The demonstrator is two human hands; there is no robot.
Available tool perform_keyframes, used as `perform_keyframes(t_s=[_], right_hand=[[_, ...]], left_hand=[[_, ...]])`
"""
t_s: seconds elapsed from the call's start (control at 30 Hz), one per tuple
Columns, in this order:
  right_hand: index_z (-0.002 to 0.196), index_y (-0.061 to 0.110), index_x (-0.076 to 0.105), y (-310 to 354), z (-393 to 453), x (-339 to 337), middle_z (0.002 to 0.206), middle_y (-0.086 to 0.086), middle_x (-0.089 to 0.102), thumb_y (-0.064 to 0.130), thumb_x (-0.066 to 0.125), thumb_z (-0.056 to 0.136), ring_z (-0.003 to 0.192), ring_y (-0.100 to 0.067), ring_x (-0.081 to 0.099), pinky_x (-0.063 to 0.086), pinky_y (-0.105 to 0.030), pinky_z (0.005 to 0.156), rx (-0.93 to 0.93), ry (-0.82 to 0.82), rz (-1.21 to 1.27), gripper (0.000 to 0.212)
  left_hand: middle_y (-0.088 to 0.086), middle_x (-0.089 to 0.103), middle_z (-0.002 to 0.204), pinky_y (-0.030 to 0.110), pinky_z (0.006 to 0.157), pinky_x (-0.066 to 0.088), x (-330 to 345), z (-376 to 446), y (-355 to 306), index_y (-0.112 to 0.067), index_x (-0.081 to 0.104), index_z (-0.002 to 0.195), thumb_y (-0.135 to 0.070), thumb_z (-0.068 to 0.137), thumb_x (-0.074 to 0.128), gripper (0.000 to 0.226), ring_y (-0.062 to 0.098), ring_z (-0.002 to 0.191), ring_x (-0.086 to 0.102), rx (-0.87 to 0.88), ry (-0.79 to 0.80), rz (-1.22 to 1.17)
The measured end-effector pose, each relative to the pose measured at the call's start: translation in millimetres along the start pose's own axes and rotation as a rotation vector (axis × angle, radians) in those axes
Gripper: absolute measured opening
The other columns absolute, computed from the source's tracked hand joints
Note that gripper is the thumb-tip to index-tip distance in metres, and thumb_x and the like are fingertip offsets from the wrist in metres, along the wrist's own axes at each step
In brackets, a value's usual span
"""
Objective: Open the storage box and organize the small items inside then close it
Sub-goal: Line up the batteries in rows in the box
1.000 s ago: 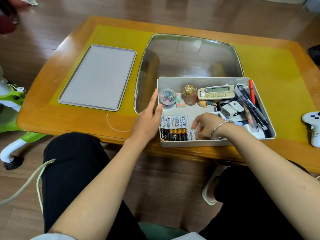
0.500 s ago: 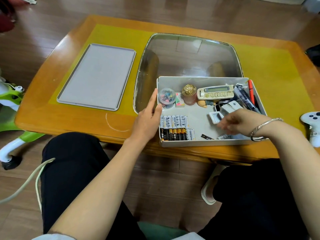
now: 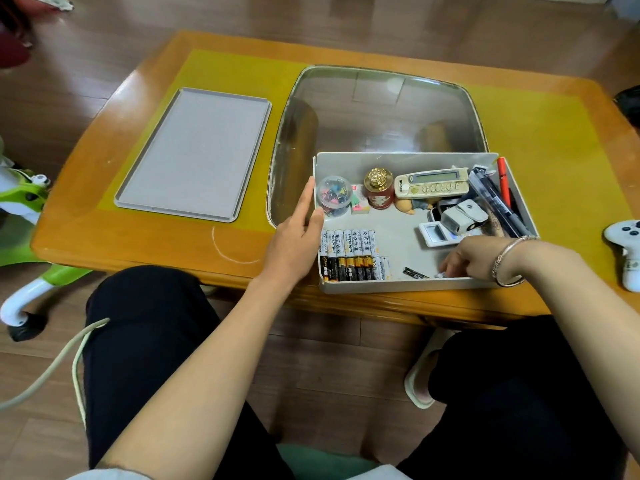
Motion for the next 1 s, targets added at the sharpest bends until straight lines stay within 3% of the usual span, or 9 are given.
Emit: perform_keyframes(t_s=[0.13, 0.3, 0.47, 0.63, 0.8, 1.0], right_hand=[[0.106, 0.019, 0.071, 3, 1, 0, 0.112, 0.005, 0.069, 0.007, 0.059, 0.089, 0.107, -0.012, 0.061, 0.043, -0.027, 0.1, -0.087, -0.122, 0.139, 0.024], [0.089, 0.027, 0.073, 14, -1, 5, 0.101, 0.007, 0.071, 0.01, 0.058, 0.09, 0.098, -0.011, 0.063, 0.046, -0.022, 0.092, -0.1, -0.117, 0.228, 0.023], [0.112, 0.024, 0.069, 22, 3, 3, 0.113, 0.007, 0.066, 0.023, 0.05, 0.095, 0.105, -0.013, 0.057, 0.038, -0.017, 0.085, -0.004, -0.037, 0.049, 0.025], [0.114, 0.011, 0.067, 37, 8, 3, 0.117, -0.005, 0.066, 0.026, 0.049, 0.095, 0.108, -0.021, 0.059, 0.044, -0.031, 0.096, -0.01, -0.028, 0.015, 0.03], [0.105, 0.004, 0.069, 52, 18, 5, 0.11, -0.015, 0.067, 0.015, 0.051, 0.091, 0.103, -0.031, 0.062, 0.049, -0.034, 0.091, 0.005, -0.143, 0.028, 0.026], [0.103, 0.007, 0.067, 67, 34, -2, 0.108, -0.014, 0.065, 0.007, 0.054, 0.085, 0.099, -0.031, 0.061, 0.051, -0.031, 0.084, 0.059, -0.395, -0.033, 0.022]], left_hand=[[-0.007, 0.061, 0.106, 0.048, 0.07, 0.057, 1, 0, 0, -0.053, 0.005, 0.146, -0.046, 0.102, 0.027, 0.051, 0.015, 0.09, 0.063, -0.003, 0.004, -0.007], [-0.006, 0.063, 0.108, 0.048, 0.071, 0.056, 0, 0, 0, -0.054, 0.004, 0.146, -0.047, 0.101, 0.027, 0.051, 0.014, 0.09, 0.063, -0.001, 0.004, -0.007], [-0.007, 0.062, 0.108, 0.048, 0.072, 0.056, 0, 0, 0, -0.053, 0.005, 0.147, -0.046, 0.102, 0.028, 0.051, 0.014, 0.091, 0.063, -0.002, 0.009, -0.018], [-0.009, 0.06, 0.109, 0.047, 0.074, 0.056, 0, 0, 0, -0.052, 0.005, 0.147, -0.048, 0.101, 0.027, 0.051, 0.011, 0.093, 0.062, 0.005, 0.001, -0.007], [-0.012, 0.057, 0.113, 0.046, 0.074, 0.057, 0, -1, -1, -0.053, 0.005, 0.146, -0.048, 0.1, 0.027, 0.051, 0.012, 0.097, 0.062, -0.002, 0.011, -0.037], [-0.003, 0.064, 0.112, 0.046, 0.071, 0.057, 0, -1, -1, -0.05, 0.005, 0.148, -0.045, 0.102, 0.027, 0.051, 0.014, 0.091, 0.063, -0.003, 0.007, -0.014]])
Point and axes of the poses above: each hand's wrist, its own z-axis towards the middle knuckle, its own x-axis out of the palm, y = z × x, the point moved 4 cm from there along z, towards the middle knuckle
